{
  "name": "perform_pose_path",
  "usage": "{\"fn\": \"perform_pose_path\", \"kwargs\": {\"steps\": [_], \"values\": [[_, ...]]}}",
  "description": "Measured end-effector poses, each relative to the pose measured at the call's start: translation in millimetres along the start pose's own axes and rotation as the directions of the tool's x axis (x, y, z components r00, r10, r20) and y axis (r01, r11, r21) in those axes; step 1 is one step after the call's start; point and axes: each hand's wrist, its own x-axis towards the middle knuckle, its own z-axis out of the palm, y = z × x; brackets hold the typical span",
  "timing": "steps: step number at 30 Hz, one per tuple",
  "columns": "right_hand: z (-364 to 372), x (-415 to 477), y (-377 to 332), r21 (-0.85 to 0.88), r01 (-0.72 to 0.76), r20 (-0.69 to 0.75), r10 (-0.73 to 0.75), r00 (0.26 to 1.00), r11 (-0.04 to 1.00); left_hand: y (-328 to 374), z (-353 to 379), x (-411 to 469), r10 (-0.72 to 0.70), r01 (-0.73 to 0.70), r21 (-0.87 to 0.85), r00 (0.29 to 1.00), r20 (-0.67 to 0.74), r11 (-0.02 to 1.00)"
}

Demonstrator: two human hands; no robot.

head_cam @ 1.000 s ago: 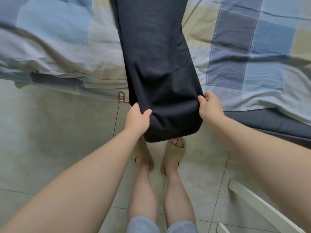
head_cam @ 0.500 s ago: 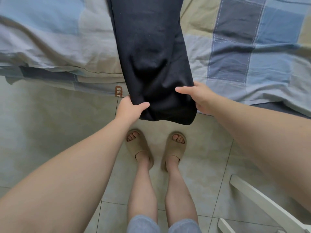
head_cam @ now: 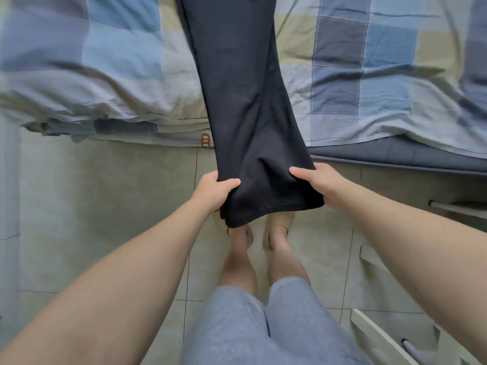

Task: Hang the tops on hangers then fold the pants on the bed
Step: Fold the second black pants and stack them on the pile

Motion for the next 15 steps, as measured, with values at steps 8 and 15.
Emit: {"fn": "perform_pose_path", "kwargs": {"steps": [8,15], "values": [[27,-103,11,0.255,0.022,-0.108,0.006,0.994,0.967,0,-9,-94,-0.069,0.029,-0.24,0.984,-0.161,0.97],[40,-172,10,0.376,0.109,-0.132,-0.063,0.989,0.92,-21,-18,-162,-0.106,0.034,-0.339,0.975,-0.195,0.94]]}}
